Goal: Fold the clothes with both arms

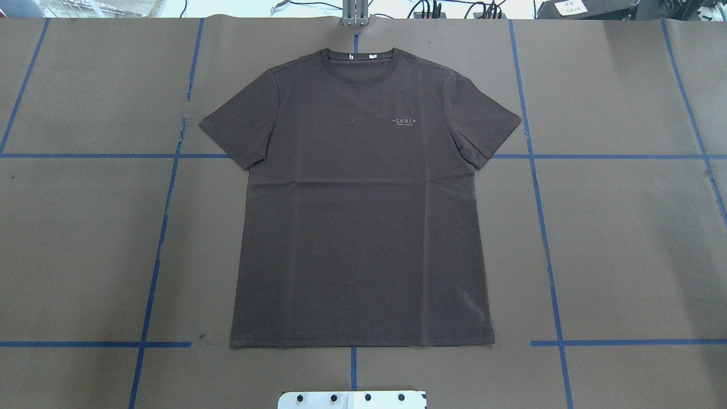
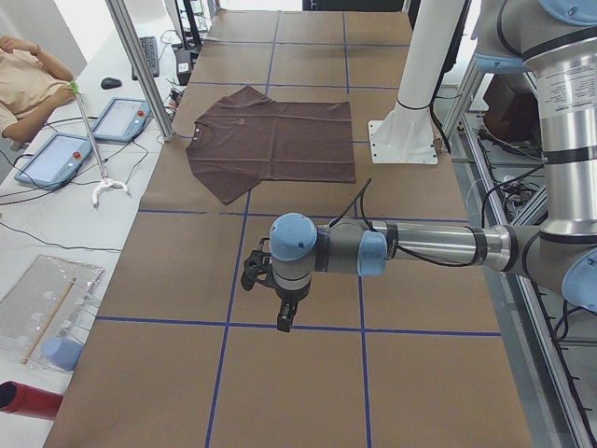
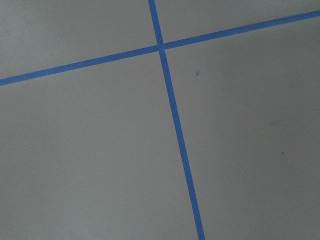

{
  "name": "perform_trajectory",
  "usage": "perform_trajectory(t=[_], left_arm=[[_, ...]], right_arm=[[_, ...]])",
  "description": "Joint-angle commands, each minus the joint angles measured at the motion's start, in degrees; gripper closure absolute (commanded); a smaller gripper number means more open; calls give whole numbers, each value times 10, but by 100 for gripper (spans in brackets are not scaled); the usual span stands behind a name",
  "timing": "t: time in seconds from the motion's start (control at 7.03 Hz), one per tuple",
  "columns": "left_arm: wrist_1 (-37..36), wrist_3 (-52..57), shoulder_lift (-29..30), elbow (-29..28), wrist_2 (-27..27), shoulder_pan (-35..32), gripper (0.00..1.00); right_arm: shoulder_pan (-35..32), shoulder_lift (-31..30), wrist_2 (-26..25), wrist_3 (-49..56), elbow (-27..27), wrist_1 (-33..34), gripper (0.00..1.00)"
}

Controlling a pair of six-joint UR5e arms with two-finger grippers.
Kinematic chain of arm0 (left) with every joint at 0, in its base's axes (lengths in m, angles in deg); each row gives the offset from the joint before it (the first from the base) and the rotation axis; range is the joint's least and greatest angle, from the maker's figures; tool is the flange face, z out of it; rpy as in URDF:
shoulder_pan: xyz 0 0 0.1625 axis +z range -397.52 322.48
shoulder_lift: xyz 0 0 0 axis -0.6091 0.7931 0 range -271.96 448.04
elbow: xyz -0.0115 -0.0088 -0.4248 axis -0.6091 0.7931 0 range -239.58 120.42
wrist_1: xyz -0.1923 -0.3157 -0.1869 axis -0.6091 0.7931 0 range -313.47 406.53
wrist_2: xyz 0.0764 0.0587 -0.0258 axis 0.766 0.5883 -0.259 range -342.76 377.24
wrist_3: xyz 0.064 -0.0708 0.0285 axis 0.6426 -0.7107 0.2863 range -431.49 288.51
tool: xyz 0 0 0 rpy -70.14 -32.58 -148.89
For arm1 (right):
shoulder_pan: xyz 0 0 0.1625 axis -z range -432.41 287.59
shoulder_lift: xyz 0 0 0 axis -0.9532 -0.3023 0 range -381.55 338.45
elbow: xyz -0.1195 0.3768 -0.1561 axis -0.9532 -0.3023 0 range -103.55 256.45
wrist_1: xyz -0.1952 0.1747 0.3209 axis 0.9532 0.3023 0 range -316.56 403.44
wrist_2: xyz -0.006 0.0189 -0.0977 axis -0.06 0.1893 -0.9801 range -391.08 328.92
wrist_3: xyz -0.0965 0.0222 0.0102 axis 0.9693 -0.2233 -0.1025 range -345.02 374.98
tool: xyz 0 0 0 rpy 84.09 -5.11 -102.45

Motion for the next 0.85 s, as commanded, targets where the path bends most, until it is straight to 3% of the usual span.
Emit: perform_trajectory(t=[0.0,0.14,0.28,0.43,0.71], left_arm=[[61,2,12,11,0,0,0],[146,-2,36,-4,-1,0,0],[214,-2,68,-4,-2,-1,0],[271,-3,96,-35,-2,0,0],[297,-6,101,-59,-8,0,0]], right_arm=[[1,33,3,-6,9,-61,0],[1,72,-5,-6,-7,-135,0],[0,118,2,-10,-37,-151,0],[0,119,7,-20,-53,-169,0],[0,170,37,-34,-79,-185,0]])
